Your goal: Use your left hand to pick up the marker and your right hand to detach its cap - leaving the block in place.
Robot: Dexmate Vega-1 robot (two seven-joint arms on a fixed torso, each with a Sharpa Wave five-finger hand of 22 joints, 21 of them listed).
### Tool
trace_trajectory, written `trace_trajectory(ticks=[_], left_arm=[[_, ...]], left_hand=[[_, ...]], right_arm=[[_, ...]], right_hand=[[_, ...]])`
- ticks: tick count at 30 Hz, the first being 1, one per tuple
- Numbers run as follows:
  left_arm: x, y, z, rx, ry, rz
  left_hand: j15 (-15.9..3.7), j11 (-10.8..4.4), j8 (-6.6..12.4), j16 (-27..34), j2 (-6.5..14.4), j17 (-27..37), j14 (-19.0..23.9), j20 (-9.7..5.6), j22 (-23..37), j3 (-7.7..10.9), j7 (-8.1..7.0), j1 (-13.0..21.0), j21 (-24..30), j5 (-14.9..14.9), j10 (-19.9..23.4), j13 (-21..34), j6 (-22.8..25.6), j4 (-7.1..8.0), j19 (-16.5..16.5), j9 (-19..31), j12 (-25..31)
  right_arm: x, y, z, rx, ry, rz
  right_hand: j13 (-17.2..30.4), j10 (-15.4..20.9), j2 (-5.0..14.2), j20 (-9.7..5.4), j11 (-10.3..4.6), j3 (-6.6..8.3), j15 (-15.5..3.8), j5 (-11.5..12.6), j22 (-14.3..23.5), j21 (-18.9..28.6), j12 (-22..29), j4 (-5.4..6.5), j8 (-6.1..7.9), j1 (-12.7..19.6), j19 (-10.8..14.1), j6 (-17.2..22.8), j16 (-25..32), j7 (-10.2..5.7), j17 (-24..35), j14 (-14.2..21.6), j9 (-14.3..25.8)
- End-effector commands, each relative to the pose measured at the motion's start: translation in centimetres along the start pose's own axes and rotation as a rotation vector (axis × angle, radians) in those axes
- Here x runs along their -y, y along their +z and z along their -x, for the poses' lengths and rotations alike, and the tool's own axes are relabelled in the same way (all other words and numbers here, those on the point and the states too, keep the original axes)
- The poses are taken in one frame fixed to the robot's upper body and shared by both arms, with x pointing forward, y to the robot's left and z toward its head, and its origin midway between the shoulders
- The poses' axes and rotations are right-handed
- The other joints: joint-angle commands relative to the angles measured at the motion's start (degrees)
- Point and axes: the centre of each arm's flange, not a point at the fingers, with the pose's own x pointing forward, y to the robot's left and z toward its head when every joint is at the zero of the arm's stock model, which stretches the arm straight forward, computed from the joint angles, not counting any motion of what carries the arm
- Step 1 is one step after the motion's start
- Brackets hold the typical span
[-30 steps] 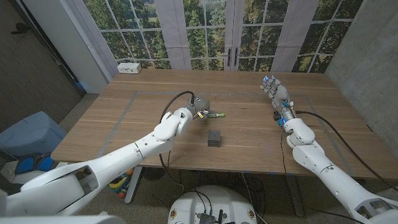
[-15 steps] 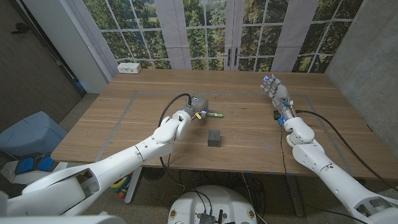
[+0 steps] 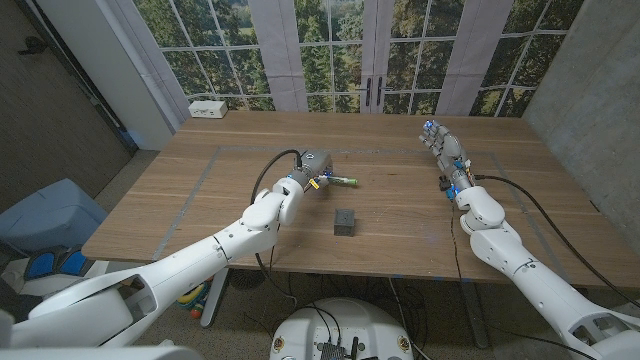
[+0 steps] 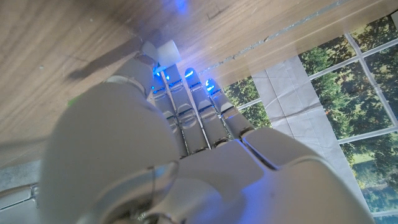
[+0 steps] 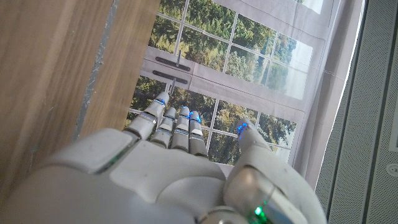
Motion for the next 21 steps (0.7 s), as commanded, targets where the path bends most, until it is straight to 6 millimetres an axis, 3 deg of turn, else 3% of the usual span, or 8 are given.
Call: trace_trajectory(ticks=[1, 8, 21], left_arm=[[-2.0, -0.4, 0.1, -0.010, 0.081, 0.028], [-3.0, -1.0, 0.1, -0.030, 0.128, 0.034], [-4.2, -2.5, 0.7, -0.084, 0.233, 0.116]], left_hand=[[-9.00, -8.70, 0.12, 0.4, 2.9, 0.2, 0.6, -0.02, 0.3, -0.33, 0.06, 2.7, 0.4, 0.5, 9.1, 1.6, 0.4, 0.03, 0.4, 2.3, 0.2], [-9.00, -8.70, 0.10, 0.3, 2.9, 0.2, 0.7, 0.05, 0.3, -0.52, -0.02, 2.9, 0.5, 0.6, 9.1, 1.7, 0.5, 0.12, 0.4, 2.3, 0.2], [-9.02, -8.67, 0.05, 0.3, 3.0, 0.3, 1.0, 0.07, 0.3, -0.81, -0.07, 3.1, 0.5, 0.9, 9.2, 1.8, 0.4, 0.27, 0.4, 2.4, 0.1]], right_arm=[[0.1, 0.1, -0.1, -0.003, -0.011, 0.011], [0.1, 0.4, -0.2, -0.001, -0.007, 0.032], [-0.9, 1.6, -0.2, 0.024, 0.010, 0.097]], right_hand=[[0.1, 0.2, -0.10, 0.39, 0.43, 0.30, 0.23, 0.3, 0.1, 0.0, 0.1, -1.06, 0.11, 1.6, 0.5, 0.3, -0.3, 0.57, -0.2, 0.7, 0.1], [0.1, 0.0, -0.22, 0.02, -0.01, 0.57, -0.12, 0.5, 0.1, -0.1, -0.1, -2.29, 0.05, 2.6, 0.4, 0.2, -0.5, 0.25, -0.6, 0.7, 0.2], [0.1, 0.3, -0.21, -0.09, -0.05, 0.65, -0.18, 0.6, 0.1, 0.0, 0.1, -3.05, 0.09, 3.3, 0.8, 0.3, -0.4, 0.22, -0.9, 1.1, 0.2]])
